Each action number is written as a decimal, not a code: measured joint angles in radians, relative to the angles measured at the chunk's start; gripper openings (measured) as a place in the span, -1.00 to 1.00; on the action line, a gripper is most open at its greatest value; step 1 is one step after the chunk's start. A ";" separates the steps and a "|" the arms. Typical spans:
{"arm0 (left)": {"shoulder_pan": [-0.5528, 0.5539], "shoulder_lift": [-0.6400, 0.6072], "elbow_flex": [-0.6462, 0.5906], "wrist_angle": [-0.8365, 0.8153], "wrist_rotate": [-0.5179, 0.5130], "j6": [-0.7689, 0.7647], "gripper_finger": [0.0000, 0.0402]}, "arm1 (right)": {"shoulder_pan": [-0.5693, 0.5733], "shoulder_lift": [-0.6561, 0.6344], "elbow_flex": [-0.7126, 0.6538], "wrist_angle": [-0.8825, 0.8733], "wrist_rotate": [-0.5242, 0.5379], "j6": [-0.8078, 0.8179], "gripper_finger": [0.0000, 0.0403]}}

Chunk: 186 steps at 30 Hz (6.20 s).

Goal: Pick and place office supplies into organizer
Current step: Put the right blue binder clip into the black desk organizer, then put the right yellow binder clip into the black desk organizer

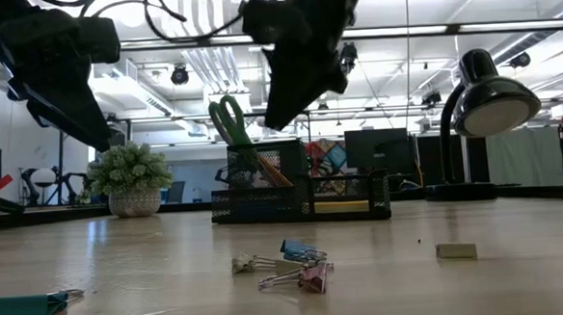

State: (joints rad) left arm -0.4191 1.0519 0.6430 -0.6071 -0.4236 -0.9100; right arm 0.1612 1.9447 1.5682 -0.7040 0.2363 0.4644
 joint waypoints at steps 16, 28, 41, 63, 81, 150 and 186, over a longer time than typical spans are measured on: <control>0.000 -0.002 0.000 -0.003 0.000 0.008 -0.01 | -0.074 0.087 0.008 0.046 -0.018 -0.043 -0.71; 0.000 -0.002 -0.002 -0.003 0.001 0.008 -0.01 | -0.109 0.088 -0.006 0.054 0.015 -0.057 -0.71; 0.000 -0.002 -0.002 -0.003 0.000 0.004 -0.01 | -0.110 0.088 -0.027 0.055 -0.025 -0.057 -0.59; 0.000 -0.002 0.008 -0.002 0.001 0.009 -0.01 | 0.129 0.011 0.001 -0.238 -0.037 0.032 -0.04; 0.000 -0.002 0.007 -0.002 0.005 0.086 -0.01 | 0.388 0.032 -0.004 -0.170 -0.155 1.651 -0.04; 0.000 -0.002 -0.012 -0.008 0.009 0.188 -0.01 | 0.316 0.217 0.021 -0.108 -0.325 1.790 -0.36; 0.000 -0.002 -0.011 -0.002 0.008 0.186 -0.01 | 0.289 0.212 0.094 -0.236 -0.235 1.339 -0.71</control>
State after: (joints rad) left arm -0.4194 1.0504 0.6315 -0.6094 -0.4152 -0.7238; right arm 0.4501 2.1571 1.6626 -0.9404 0.0017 1.8030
